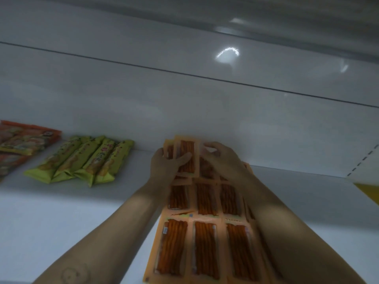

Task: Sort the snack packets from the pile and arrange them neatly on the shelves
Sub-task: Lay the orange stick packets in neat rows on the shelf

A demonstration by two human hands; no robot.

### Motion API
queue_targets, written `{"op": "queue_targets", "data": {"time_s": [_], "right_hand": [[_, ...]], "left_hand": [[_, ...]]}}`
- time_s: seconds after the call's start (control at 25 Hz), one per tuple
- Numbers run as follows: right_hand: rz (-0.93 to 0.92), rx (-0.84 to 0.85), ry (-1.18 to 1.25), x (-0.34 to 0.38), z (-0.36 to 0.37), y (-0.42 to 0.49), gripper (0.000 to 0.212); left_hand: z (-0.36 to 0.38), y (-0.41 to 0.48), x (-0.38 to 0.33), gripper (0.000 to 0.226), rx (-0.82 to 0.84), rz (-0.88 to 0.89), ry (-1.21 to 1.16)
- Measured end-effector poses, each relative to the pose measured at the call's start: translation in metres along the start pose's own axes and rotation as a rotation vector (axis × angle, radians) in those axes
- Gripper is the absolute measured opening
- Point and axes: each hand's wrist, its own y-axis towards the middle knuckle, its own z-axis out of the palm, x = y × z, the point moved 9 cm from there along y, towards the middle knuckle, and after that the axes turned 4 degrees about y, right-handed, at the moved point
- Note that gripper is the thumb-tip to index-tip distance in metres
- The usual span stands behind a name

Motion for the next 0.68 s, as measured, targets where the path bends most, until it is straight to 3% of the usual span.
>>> {"op": "queue_targets", "data": {"time_s": [0.12, 0.2, 0.32, 0.52, 0.68], "right_hand": [[-0.031, 0.106, 0.061, 0.010, 0.000, -0.005, 0.058], [0.006, -0.026, 0.170, 0.004, -0.023, -0.003, 0.057], [0.100, -0.194, 0.246, -0.025, -0.064, -0.005, 0.055], [0.135, -0.209, 0.007, -0.059, -0.074, -0.012, 0.031], [0.106, -0.168, -0.394, -0.059, -0.069, -0.008, 0.015]], "left_hand": [[0.033, -0.003, -0.008, 0.028, 0.177, -0.029, -0.085], [0.053, -0.006, -0.010, 0.027, 0.294, -0.097, -0.120], [0.054, 0.001, -0.009, 0.031, 0.250, -0.079, -0.027], [0.042, 0.011, 0.007, 0.029, 0.140, -0.009, 0.043], [0.039, 0.012, 0.010, 0.034, 0.125, 0.019, 0.046]]}}
